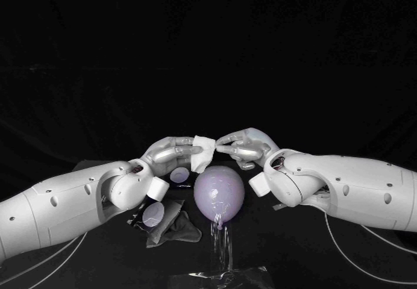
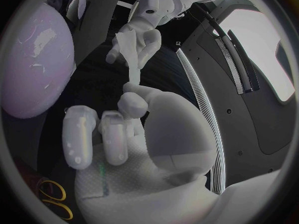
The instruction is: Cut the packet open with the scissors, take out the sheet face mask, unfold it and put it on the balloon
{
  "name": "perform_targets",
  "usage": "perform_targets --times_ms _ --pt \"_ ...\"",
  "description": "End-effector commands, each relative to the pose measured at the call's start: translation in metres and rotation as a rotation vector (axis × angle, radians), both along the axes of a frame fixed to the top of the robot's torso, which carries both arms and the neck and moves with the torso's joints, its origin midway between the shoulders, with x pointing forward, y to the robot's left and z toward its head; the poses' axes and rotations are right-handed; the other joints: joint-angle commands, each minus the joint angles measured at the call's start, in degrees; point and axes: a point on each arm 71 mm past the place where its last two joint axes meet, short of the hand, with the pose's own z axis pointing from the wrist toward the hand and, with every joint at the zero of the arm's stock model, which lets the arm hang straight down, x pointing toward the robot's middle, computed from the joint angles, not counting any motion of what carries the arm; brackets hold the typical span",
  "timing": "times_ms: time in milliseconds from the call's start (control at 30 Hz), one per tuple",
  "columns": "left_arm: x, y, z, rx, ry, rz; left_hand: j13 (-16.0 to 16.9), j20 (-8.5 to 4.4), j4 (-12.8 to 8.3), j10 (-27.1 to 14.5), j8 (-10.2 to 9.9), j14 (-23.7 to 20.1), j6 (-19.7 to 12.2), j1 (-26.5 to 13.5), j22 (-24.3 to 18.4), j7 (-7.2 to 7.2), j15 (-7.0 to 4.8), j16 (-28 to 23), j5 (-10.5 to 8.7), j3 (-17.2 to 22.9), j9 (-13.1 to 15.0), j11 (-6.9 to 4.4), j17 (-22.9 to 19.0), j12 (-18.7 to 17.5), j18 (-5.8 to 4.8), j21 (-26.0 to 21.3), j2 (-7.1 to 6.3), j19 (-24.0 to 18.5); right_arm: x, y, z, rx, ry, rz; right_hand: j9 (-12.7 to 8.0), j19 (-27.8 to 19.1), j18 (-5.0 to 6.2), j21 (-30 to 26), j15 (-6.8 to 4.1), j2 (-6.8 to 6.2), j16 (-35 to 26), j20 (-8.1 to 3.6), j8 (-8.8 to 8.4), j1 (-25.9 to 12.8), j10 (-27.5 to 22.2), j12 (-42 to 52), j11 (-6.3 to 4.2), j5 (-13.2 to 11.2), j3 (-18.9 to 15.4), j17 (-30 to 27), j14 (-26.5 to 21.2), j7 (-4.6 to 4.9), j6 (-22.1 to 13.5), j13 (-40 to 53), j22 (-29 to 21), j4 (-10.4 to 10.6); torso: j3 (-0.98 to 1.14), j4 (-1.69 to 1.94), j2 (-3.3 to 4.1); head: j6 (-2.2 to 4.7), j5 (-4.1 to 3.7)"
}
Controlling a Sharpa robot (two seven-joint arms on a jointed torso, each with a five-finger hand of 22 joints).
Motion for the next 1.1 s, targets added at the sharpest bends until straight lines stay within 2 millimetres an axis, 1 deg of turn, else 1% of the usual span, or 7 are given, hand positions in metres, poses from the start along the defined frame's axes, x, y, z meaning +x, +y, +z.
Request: perform_targets --times_ms 33,533,633,733,800,833,1100 --pt "0.0 0.0 0.002 -0.009 -0.013 0.001 0.07 0.09 -3.69 0.02 -0.15 -0.03 -0.44 0.05 0.06 0.02 -0.25 0.31 0.19 3.95 -0.06 -0.6 -0.1 0.39 0.65 0.21 0.52 -0.36 -0.001 0.0 0.002 -0.006 -0.027 0.014 2.74 1.82 -0.7 -0.05 -0.22 0.12 0.04 -0.03 2.13 -0.91 0.39 -0.19 0.12 -0.56 0.52 13.68 5.5 0.02 -0.26 -0.06 12.64 -0.13 -0.02 0.0 0.0 0.03 0.06" --pt "0.001 0.001 0.002 -0.007 -0.011 0.002 0.08 0.11 -3.7 -0.01 -0.2 -0.03 -0.5 0.03 0.1 -0.01 -0.25 0.39 0.19 3.98 -0.07 -0.61 -0.14 0.51 0.66 0.26 0.51 -0.38 -0.001 -0.001 0.001 -0.018 -0.023 0.023 4.17 1.73 -0.66 -0.13 -0.36 -0.11 0.21 -0.11 3.72 -2.47 0.5 -0.56 -0.09 -0.54 2.21 13.93 5.56 -0.24 -0.25 -0.24 12.6 -1.25 -0.01 -0.01 0.01 0.05 0.05" --pt "0.001 0.001 0.002 -0.008 -0.011 0.001 0.08 0.12 -3.71 -0.02 -0.22 -0.03 -0.52 0.02 0.12 -0.02 -0.26 0.42 0.19 3.99 -0.08 -0.61 -0.16 0.56 0.67 0.27 0.49 -0.39 -0.001 0.0 0.0 -0.021 -0.004 0.038 4.36 -0.03 0.04 -3.31 0.15 0.08 -1.72 0.16 2.93 -4.4 -1.25 -5.09 0.63 0.01 2.43 11.32 4.75 0.65 -3.18 -2.71 11.59 -0.21 -0.01 -0.02 -0.01 0.02 0.04" --pt "0.001 0.001 0.002 -0.008 -0.011 0.0 0.08 0.12 -3.71 -0.02 -0.22 -0.03 -0.52 0.02 0.12 -0.02 -0.26 0.42 0.19 3.99 -0.08 -0.61 -0.16 0.56 0.67 0.27 0.49 -0.39 -0.001 0.002 -0.002 -0.035 0.012 0.053 3.75 -1.14 0.36 -5.19 1.44 -5.57 -2.85 1.17 0.67 -12.02 -2.4 -6.82 2.06 -0.77 -5.7 9.89 4.16 1.98 -6.67 -3.45 10.98 4.27 -0.02 -0.01 0.01 0.07 0.05" --pt "0.0 0.001 0.002 -0.009 -0.011 -0.001 0.08 0.12 -3.71 -0.02 -0.22 -0.03 -0.52 0.02 0.12 -0.02 -0.26 0.42 0.19 3.99 -0.08 -0.61 -0.16 0.56 0.67 0.27 0.49 -0.39 -0.001 0.003 -0.002 -0.043 0.018 0.057 3.58 -1.24 0.41 -5.37 1.5 -6.71 -2.99 1.28 0.31 -13.21 -2.55 -7.04 2.1 -0.96 -7.33 9.71 4.08 2.13 -7.0 -3.53 10.93 5.06 -0.01 -0.01 0.01 0.05 0.03" --pt "0.0 0.001 0.002 -0.009 -0.011 -0.001 0.08 0.12 -3.71 -0.02 -0.22 -0.03 -0.52 0.02 0.12 -0.02 -0.26 0.42 0.19 3.99 -0.08 -0.61 -0.16 0.56 0.67 0.27 0.49 -0.39 -0.001 0.004 -0.003 -0.047 0.02 0.058 3.27 -1.47 0.51 -5.77 1.62 -8.84 -3.2 1.42 -0.44 -15.81 -2.88 -7.57 2.15 -1.03 -10.44 9.45 3.96 2.14 -7.87 -3.75 10.8 6.88 -0.01 -0.01 0.01 0.05 0.03" --pt "0.0 0.0 0.002 -0.009 -0.01 -0.006 0.09 0.13 -3.72 -0.03 -0.24 -0.04 -0.54 0.0 0.15 -0.02 -0.27 0.48 0.19 4.0 -0.08 -0.62 -0.19 0.65 0.68 0.31 0.47 -0.41 -0.001 0.01 -0.004 -0.068 0.023 0.064 3.16 -1.68 0.65 -6.25 1.39 -9.55 -3.38 1.49 -0.81 -17.38 -3.21 -7.5 1.89 -0.98 -15.74 9.22 3.84 1.77 -7.13 -3.5 10.67 11.05 0.0 0.02 0.03 -0.03 -0.07"
